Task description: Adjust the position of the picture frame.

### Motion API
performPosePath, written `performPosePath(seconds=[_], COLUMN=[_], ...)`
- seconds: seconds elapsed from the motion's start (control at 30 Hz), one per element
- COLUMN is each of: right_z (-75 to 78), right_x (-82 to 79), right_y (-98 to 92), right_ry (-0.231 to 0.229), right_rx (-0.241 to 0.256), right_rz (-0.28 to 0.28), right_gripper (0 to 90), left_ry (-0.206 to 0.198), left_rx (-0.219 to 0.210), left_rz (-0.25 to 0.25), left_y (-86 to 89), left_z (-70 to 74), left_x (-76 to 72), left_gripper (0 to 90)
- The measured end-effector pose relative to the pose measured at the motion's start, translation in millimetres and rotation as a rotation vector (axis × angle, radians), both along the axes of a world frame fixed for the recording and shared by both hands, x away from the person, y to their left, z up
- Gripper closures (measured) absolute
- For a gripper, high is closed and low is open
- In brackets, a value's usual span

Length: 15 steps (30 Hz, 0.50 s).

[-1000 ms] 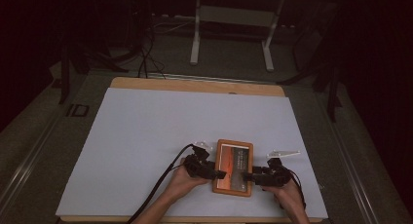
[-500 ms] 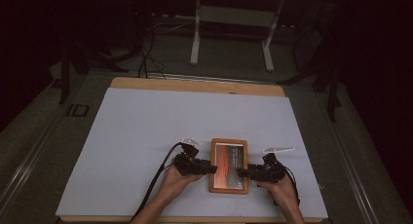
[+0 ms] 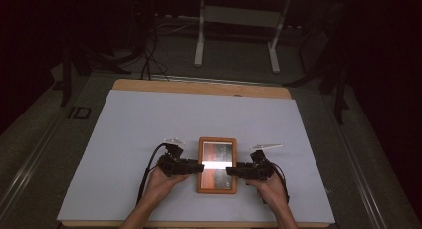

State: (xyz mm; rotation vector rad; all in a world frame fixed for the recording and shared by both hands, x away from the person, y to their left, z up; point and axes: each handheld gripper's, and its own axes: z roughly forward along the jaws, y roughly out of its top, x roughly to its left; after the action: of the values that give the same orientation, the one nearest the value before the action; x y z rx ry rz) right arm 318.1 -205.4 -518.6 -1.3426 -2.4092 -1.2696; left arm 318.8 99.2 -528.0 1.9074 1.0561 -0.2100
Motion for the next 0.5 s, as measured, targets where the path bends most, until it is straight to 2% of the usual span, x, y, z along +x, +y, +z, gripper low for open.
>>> performPosePath(seconds=[0.13,0.5], right_z=[-0.7,-8.7], right_x=[5.3,20.1], right_y=[12.0,36.7], right_ry=[0.0,0.041], right_rx=[-0.003,0.029], right_rz=[-0.005,-0.008], right_gripper=[50.2,49.0], left_ry=[0.028,0.091], left_rx=[-0.009,-0.051], left_rz=[0.015,0.077], left_y=[11.1,36.3], left_z=[-1.1,-8.2], left_x=[5.8,18.0], left_gripper=[59.5,59.1])
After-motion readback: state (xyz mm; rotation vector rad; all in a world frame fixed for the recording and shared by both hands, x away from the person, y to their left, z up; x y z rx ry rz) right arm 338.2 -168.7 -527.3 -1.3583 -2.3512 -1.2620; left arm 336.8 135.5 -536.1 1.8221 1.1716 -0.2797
